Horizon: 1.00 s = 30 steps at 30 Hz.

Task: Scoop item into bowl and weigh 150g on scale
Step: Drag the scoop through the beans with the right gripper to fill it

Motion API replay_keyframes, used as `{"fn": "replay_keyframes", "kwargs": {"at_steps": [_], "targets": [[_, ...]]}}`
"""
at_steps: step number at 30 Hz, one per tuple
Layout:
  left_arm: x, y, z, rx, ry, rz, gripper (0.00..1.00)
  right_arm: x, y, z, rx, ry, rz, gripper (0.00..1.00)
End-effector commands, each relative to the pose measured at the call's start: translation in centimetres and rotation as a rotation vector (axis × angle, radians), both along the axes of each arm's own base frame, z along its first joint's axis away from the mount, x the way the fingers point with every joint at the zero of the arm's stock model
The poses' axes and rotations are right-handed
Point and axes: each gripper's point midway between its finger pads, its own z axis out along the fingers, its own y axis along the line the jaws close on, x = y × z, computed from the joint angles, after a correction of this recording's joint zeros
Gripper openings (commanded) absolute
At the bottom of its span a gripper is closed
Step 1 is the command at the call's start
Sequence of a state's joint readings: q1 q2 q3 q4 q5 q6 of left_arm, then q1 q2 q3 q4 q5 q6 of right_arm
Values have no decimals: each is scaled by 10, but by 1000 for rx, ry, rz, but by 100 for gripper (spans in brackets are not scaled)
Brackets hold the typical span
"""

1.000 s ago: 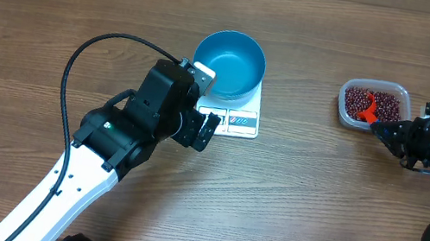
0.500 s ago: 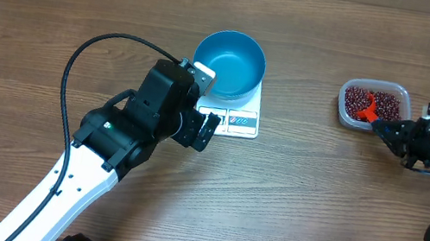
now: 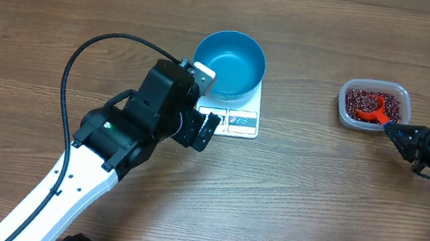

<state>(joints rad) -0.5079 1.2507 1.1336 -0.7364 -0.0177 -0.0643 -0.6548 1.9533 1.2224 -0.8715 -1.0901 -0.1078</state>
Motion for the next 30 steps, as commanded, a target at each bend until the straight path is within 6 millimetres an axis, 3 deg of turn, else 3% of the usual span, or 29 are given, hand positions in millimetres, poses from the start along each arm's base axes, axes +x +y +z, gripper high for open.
{"fn": "replay_keyframes", "kwargs": {"at_steps": [1, 12, 26, 30], "targets": [[-1, -1, -4, -1, 14, -9, 100, 1, 4, 10, 47, -61, 11, 4], [-1, -1, -4, -1, 14, -9, 100, 4, 8, 22, 104, -105, 12, 4], [-1, -1, -4, -1, 14, -9, 99, -2, 13, 22, 113, -97, 27, 3], [-1, -1, -4, -1, 14, -9, 100, -1, 15, 32, 152, -147, 32, 4]]}}
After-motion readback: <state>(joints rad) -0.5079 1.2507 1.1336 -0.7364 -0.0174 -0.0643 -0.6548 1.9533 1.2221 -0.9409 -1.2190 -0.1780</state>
